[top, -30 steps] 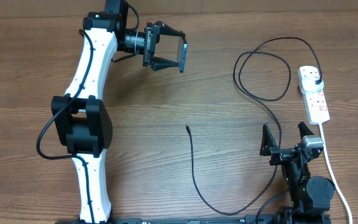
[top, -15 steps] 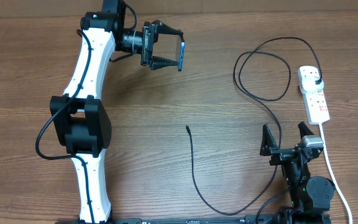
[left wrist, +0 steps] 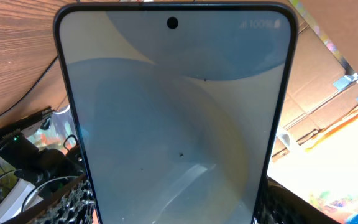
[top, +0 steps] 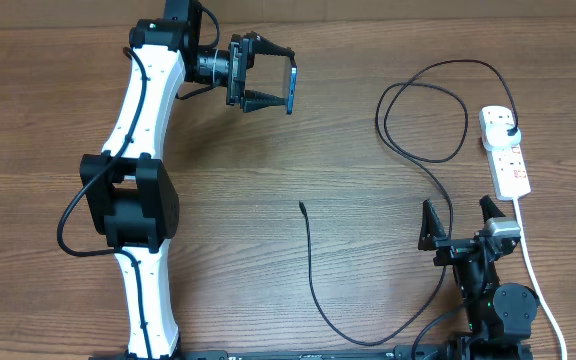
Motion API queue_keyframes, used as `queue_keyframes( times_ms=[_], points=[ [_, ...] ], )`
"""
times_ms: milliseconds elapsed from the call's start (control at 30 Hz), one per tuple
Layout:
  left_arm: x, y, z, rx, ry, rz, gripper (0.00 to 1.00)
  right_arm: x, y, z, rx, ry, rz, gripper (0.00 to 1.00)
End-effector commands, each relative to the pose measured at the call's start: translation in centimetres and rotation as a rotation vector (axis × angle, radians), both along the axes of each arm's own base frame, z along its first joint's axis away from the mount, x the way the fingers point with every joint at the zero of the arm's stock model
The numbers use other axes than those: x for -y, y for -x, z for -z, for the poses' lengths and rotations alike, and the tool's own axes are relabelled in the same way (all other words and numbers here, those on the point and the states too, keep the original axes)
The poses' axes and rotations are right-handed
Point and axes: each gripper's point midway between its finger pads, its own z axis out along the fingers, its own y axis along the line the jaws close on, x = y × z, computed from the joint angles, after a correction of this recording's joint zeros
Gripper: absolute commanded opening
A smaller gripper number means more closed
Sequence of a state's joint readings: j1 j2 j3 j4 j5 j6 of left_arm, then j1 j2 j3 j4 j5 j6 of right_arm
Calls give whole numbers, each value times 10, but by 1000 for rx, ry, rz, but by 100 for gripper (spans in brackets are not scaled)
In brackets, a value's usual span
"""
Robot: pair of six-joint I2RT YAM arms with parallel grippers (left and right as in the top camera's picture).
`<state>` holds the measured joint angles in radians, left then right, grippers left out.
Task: Plug charger to phone and switch on socket
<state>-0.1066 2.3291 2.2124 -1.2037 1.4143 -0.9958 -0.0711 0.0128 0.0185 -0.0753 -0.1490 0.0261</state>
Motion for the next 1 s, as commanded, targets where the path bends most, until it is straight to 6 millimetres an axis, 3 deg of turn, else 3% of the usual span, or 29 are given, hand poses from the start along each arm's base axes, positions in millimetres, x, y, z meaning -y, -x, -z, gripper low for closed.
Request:
queue_keyframes(
  times_ms=[0, 967],
  points=[
    [0, -1, -15, 17, 56, 10, 4, 1, 0, 2, 2, -4, 6, 100],
    [0, -1, -13, 23, 43, 9, 4, 1, 0, 2, 2, -4, 6, 100]
  ],
)
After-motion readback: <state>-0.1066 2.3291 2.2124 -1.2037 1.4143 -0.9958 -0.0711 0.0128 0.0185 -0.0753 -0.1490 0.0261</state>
